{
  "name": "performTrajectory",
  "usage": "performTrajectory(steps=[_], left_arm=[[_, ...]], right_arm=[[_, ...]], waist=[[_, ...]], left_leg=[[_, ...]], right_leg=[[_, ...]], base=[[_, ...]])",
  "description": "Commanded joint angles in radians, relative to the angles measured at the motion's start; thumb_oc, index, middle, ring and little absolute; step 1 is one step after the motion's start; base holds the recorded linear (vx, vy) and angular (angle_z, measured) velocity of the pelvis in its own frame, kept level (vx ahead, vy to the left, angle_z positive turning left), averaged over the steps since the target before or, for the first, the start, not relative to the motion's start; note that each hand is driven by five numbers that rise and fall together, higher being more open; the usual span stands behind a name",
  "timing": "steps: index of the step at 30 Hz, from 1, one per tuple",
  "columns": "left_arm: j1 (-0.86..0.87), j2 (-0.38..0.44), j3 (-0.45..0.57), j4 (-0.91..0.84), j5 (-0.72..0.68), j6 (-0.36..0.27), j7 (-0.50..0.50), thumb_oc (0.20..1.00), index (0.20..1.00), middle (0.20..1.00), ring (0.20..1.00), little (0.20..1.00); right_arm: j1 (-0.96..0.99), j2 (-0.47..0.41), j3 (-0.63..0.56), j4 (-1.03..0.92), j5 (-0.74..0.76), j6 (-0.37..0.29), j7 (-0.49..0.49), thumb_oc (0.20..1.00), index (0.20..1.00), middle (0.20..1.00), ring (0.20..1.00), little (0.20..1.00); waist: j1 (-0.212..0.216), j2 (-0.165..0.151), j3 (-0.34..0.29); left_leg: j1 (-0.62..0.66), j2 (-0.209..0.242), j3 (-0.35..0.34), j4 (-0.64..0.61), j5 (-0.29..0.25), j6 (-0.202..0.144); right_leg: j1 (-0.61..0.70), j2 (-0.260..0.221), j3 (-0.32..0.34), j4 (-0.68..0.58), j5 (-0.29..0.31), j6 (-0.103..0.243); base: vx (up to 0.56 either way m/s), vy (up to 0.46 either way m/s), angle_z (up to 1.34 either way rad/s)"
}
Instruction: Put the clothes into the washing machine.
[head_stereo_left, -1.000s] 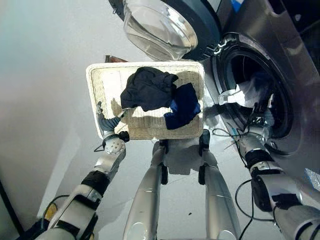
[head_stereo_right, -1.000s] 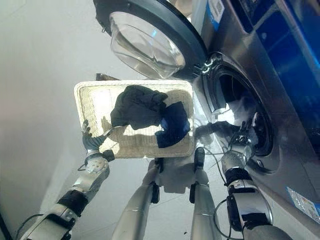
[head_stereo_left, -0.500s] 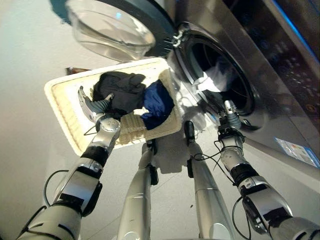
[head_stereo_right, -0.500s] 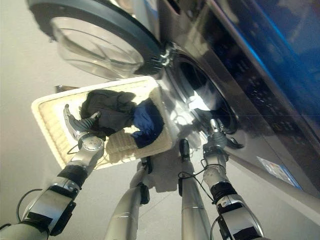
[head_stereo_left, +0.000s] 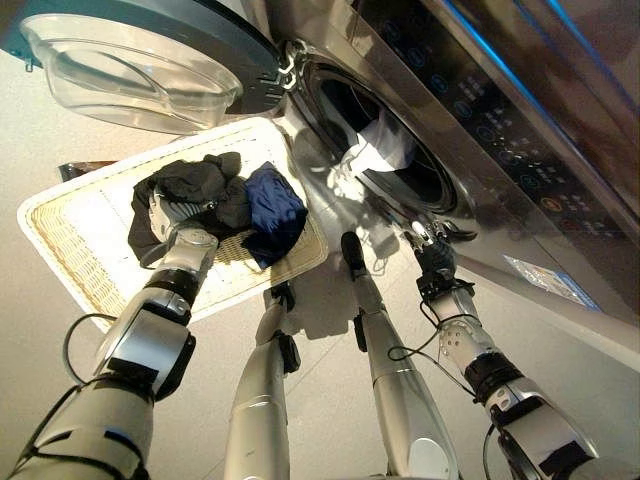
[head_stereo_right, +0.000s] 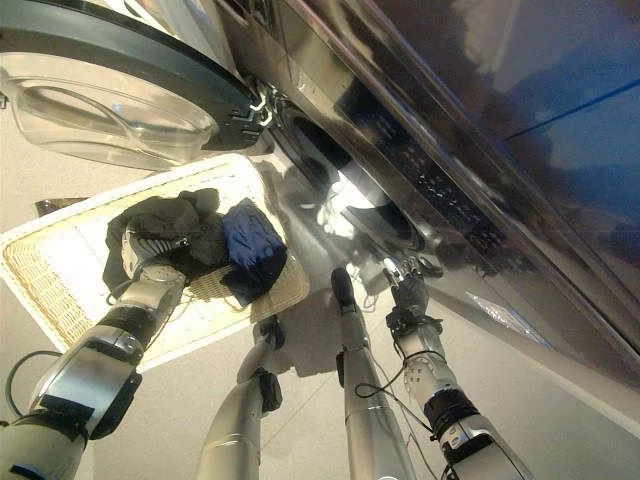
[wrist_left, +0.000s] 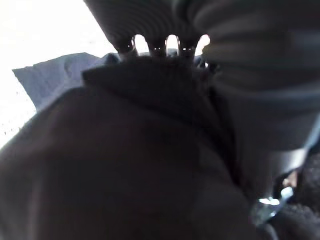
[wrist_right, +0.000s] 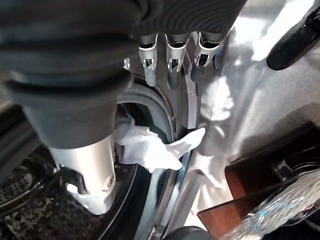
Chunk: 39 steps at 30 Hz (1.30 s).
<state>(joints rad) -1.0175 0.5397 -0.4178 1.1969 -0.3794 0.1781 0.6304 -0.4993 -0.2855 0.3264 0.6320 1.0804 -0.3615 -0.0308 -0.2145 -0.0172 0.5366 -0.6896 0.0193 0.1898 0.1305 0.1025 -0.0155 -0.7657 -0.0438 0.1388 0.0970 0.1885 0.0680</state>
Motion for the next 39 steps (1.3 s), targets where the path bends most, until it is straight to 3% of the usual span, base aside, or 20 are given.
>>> performTrajectory(steps=[1,2,3,4,5,6,8,9,10,11,15,17,20,26,29,35,36,37,38,39], left_arm=[[-0.018,-0.003,-0.015,0.101,0.001,0.149,-0.139,1.0,1.0,1.0,1.0,1.0],[-0.027,-0.004,-0.035,0.135,0.079,0.221,-0.17,1.0,1.0,1.0,1.0,1.0],[-0.03,-0.004,-0.053,0.146,0.108,0.244,-0.179,1.0,1.0,1.0,1.0,1.0],[-0.031,-0.006,-0.091,0.159,0.182,0.293,-0.196,0.849,0.849,0.849,0.849,0.849],[-0.034,-0.003,-0.108,0.159,0.197,0.303,-0.2,0.423,0.423,0.423,0.423,0.423],[-0.034,0.0,-0.117,0.152,0.203,0.296,-0.197,0.2,0.2,0.2,0.2,0.2],[-0.029,0.005,-0.125,0.121,0.171,0.237,-0.151,0.2,0.2,0.2,0.2,0.2],[-0.015,0.004,-0.111,0.072,0.112,0.151,-0.097,0.2,0.2,0.2,0.2,0.2],[-0.016,0.005,-0.108,0.067,0.105,0.147,-0.096,0.2,0.2,0.2,0.2,0.2],[0.016,-0.004,-0.075,-0.022,0.043,0.029,-0.024,0.2,0.2,0.2,0.2,0.2],[0.066,-0.022,-0.029,-0.155,0.01,-0.077,0.069,0.2,0.2,0.2,0.2,0.2],[0.184,-0.049,0.025,-0.375,0.066,-0.199,0.197,0.2,0.2,0.2,0.2,0.2],[0.281,-0.068,0.058,-0.514,0.157,-0.262,0.277,0.2,0.2,0.2,0.2,0.2],[0.422,-0.089,0.114,-0.689,0.306,-0.287,0.348,0.2,0.2,0.2,0.2,0.2],[0.46,-0.082,0.129,-0.743,0.317,-0.3,0.329,0.2,0.2,0.2,0.2,0.2],[0.502,-0.058,0.125,-0.886,0.297,-0.333,0.137,0.2,0.2,0.2,0.2,0.2],[0.505,-0.05,0.099,-0.952,0.247,-0.345,0.001,0.2,0.2,0.2,0.2,0.2],[0.507,-0.049,0.09,-0.964,0.231,-0.356,-0.04,0.2,0.2,0.2,0.2,0.2],[0.509,-0.046,0.057,-1.015,0.15,-0.372,-0.17,0.2,0.2,0.2,0.2,0.2],[0.509,-0.046,0.057,-1.015,0.15,-0.372,-0.17,0.2,0.2,0.2,0.2,0.2]], right_arm=[[0.02,-0.028,0.014,-0.076,-0.021,-0.005,0.017,1.0,1.0,1.0,1.0,1.0],[0.015,-0.035,0.017,-0.075,-0.021,0.0,0.023,1.0,1.0,1.0,1.0,1.0],[0.012,-0.038,0.02,-0.075,-0.02,0.003,0.024,1.0,1.0,1.0,1.0,1.0],[0.005,-0.045,0.03,-0.078,-0.017,0.013,0.031,1.0,1.0,1.0,1.0,1.0],[0.001,-0.052,0.035,-0.085,-0.016,0.02,0.034,1.0,1.0,1.0,1.0,1.0],[-0.002,-0.058,0.044,-0.091,-0.011,0.021,0.042,1.0,1.0,1.0,1.0,1.0],[0.008,-0.063,0.061,-0.121,-0.04,0.025,0.056,1.0,1.0,1.0,1.0,1.0],[0.024,-0.066,0.078,-0.17,-0.085,0.035,0.066,1.0,1.0,1.0,1.0,1.0],[0.023,-0.066,0.079,-0.175,-0.088,0.034,0.065,1.0,1.0,1.0,1.0,1.0],[0.057,-0.057,0.102,-0.238,-0.191,0.044,0.063,1.0,1.0,1.0,1.0,1.0],[0.077,-0.049,0.125,-0.309,-0.335,0.046,0.029,1.0,1.0,1.0,1.0,1.0],[0.082,-0.062,0.165,-0.391,-0.554,0.076,-0.043,1.0,1.0,1.0,1.0,1.0],[0.073,-0.088,0.182,-0.452,-0.651,0.098,-0.085,1.0,1.0,1.0,1.0,1.0],[0.05,-0.086,0.18,-0.534,-0.728,0.15,-0.076,1.0,1.0,1.0,1.0,1.0],[0.034,-0.09,0.187,-0.551,-0.757,0.176,-0.069,1.0,1.0,1.0,1.0,1.0],[-0.014,-0.091,0.206,-0.568,-0.829,0.245,-0.049,1.0,1.0,1.0,1.0,1.0],[-0.028,-0.086,0.211,-0.554,-0.827,0.264,-0.043,1.0,1.0,1.0,1.0,1.0],[-0.032,-0.084,0.212,-0.55,-0.825,0.267,-0.041,1.0,1.0,1.0,1.0,1.0],[-0.04,-0.08,0.214,-0.539,-0.818,0.281,-0.033,1.0,1.0,1.0,1.0,1.0],[-0.04,-0.08,0.214,-0.539,-0.818,0.281,-0.033,1.0,1.0,1.0,1.0,1.0]], waist=[[-0.014,-0.018,-0.017],[-0.018,-0.019,-0.017],[-0.019,-0.02,-0.017],[-0.022,-0.021,-0.017],[-0.024,-0.023,-0.017],[-0.025,-0.023,-0.017],[-0.025,-0.022,-0.017],[-0.02,-0.018,-0.017],[-0.021,-0.018,-0.017],[-0.01,-0.011,-0.017],[0.008,-0.002,-0.017],[0.05,0.007,-0.017],[0.09,0.009,-0.017],[0.148,0.015,-0.017],[0.167,0.02,-0.017],[0.208,0.026,-0.017],[0.219,0.031,-0.017],[0.222,0.033,-0.017],[0.228,0.04,-0.017],[0.228,0.04,-0.017]], left_leg=[[0.0,0.006,-0.056,-0.013,0.039,-0.038],[-0.002,0.006,-0.056,-0.014,0.041,-0.04],[-0.003,0.007,-0.056,-0.014,0.041,-0.04],[-0.005,0.008,-0.058,-0.014,0.044,-0.042],[-0.008,0.007,-0.059,-0.016,0.052,-0.043],[-0.009,0.008,-0.059,-0.018,0.054,-0.044],[-0.006,0.009,-0.059,-0.024,0.059,-0.044],[0.002,0.011,-0.062,-0.028,0.057,-0.045],[-0.003,0.01,-0.062,-0.029,0.063,-0.045],[0.004,0.009,-0.071,-0.033,0.062,-0.043],[0.0,0.001,-0.088,-0.035,0.071,-0.041],[0.009,-0.011,-0.117,-0.03,0.07,-0.037],[0.015,-0.02,-0.141,-0.037,0.081,-0.033],[0.033,-0.03,-0.177,-0.069,0.105,-0.026],[0.04,-0.032,-0.189,-0.07,0.106,-0.024],[0.058,-0.035,-0.21,-0.075,0.112,-0.018],[0.061,-0.036,-0.214,-0.072,0.112,-0.016],[0.062,-0.037,-0.215,-0.072,0.112,-0.015],[0.066,-0.042,-0.218,-0.07,0.113,-0.01],[0.066,-0.042,-0.218,-0.07,0.113,-0.01]], right_leg=[[-0.007,0.05,-0.074,0.027,0.004,-0.03],[-0.01,0.049,-0.075,0.026,0.005,-0.031],[-0.01,0.049,-0.075,0.025,0.007,-0.031],[-0.012,0.048,-0.073,0.023,0.009,-0.032],[-0.016,0.047,-0.072,0.021,0.016,-0.033],[-0.017,0.048,-0.071,0.021,0.017,-0.034],[-0.014,0.052,-0.07,0.024,0.014,-0.036],[-0.006,0.054,-0.07,0.027,0.004,-0.037],[-0.01,0.053,-0.07,0.025,0.009,-0.037],[0.001,0.055,-0.071,0.028,-0.003,-0.038],[0.004,0.052,-0.077,0.027,-0.001,-0.037],[0.025,0.042,-0.099,0.031,-0.008,-0.037],[0.042,0.034,-0.124,0.034,-0.007,-0.036],[0.072,0.03,-0.161,0.038,-0.012,-0.035],[0.085,0.026,-0.176,0.046,-0.022,-0.036],[0.116,0.013,-0.211,0.057,-0.034,-0.032],[0.122,0.007,-0.222,0.067,-0.037,-0.029],[0.123,0.005,-0.225,0.068,-0.037,-0.029],[0.131,-0.001,-0.234,0.07,-0.037,-0.026],[0.131,-0.001,-0.234,0.07,-0.037,-0.026]], base=[[0.0,0.039,-0.01],[0.0,0.031,-0.01],[0.0,0.038,-0.08],[-0.01,0.032,-0.13],[-0.01,0.04,-0.17],[-0.01,0.035,-0.12],[0.01,0.023,-0.07],[0.0,0.0,0.0],[0.0,0.0,0.0],[-0.02,-0.033,-0.01],[-0.02,-0.07,0.03],[-0.05,-0.164,0.1],[-0.06,-0.152,0.25],[-0.05,-0.073,0.25],[-0.05,-0.031,0.23],[-0.05,-0.035,0.22],[-0.04,-0.014,0.26],[-0.06,-0.007,0.22],[-0.03,0.004,0.12],[-0.02,0.013,0.1]])
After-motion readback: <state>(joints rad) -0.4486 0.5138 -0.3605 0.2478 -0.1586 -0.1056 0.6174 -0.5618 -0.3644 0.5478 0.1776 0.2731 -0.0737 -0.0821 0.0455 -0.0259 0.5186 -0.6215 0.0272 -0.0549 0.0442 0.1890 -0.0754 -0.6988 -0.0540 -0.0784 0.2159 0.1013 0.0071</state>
